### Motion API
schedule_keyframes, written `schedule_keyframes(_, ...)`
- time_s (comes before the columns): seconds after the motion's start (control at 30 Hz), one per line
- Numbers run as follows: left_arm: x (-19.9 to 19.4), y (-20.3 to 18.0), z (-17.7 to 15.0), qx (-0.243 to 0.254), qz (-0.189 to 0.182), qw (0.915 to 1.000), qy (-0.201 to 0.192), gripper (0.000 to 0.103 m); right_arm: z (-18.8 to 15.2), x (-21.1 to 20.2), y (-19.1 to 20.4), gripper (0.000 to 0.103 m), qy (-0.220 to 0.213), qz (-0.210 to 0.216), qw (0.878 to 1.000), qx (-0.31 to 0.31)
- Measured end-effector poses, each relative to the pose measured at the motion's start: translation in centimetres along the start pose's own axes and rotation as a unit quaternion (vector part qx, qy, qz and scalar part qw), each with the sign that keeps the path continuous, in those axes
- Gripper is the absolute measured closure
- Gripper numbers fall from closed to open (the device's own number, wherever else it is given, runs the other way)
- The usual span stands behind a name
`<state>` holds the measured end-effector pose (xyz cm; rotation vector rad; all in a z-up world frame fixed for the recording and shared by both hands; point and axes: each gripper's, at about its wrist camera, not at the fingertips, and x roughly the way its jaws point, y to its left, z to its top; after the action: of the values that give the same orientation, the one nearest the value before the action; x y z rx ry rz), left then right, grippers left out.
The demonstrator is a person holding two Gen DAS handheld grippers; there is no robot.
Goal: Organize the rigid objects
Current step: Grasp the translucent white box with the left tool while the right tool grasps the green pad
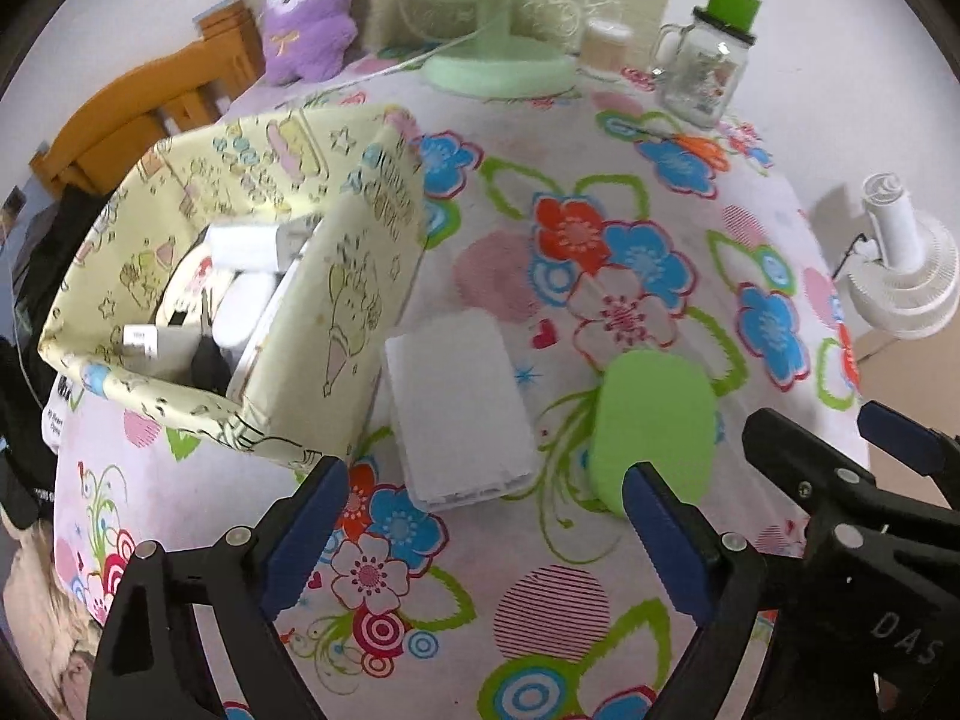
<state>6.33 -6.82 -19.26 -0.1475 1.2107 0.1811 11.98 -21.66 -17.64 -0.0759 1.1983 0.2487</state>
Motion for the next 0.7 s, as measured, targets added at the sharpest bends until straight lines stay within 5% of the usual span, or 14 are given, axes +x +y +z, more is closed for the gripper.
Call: schedule_keyframes(0.7,5.7,0.5,0.1,-0.040,0.038,0.9983,0.021,0.017,0.7,5.4,0.3,0.011,0.047,0.003,0.999,0.010)
